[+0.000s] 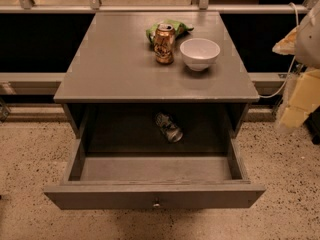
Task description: Place orange can into top drawer
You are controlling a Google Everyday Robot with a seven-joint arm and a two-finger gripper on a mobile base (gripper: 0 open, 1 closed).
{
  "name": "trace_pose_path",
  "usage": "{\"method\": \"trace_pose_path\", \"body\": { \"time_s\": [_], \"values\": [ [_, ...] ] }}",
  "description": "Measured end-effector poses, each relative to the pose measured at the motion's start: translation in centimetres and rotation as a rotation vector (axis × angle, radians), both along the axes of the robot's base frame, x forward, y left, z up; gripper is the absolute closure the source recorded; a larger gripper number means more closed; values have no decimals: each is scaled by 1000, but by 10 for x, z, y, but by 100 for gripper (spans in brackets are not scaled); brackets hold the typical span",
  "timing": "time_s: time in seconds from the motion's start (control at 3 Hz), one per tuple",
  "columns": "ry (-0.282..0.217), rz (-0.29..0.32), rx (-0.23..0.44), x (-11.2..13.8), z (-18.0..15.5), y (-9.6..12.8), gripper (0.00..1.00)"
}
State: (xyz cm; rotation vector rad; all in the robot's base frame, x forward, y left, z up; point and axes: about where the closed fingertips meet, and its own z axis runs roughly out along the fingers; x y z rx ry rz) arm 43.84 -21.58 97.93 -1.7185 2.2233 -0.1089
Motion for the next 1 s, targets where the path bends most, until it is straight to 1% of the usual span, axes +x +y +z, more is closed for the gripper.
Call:
{"method": "trace_pose_path", "body": {
  "time_s": [0.33, 0.67, 1.0],
  "values": [
    [-12, 6, 10, 7, 1, 1, 0],
    [-77, 40, 65, 44, 8, 7, 0],
    [-140, 95, 173, 106, 14, 22, 0]
  ]
}}
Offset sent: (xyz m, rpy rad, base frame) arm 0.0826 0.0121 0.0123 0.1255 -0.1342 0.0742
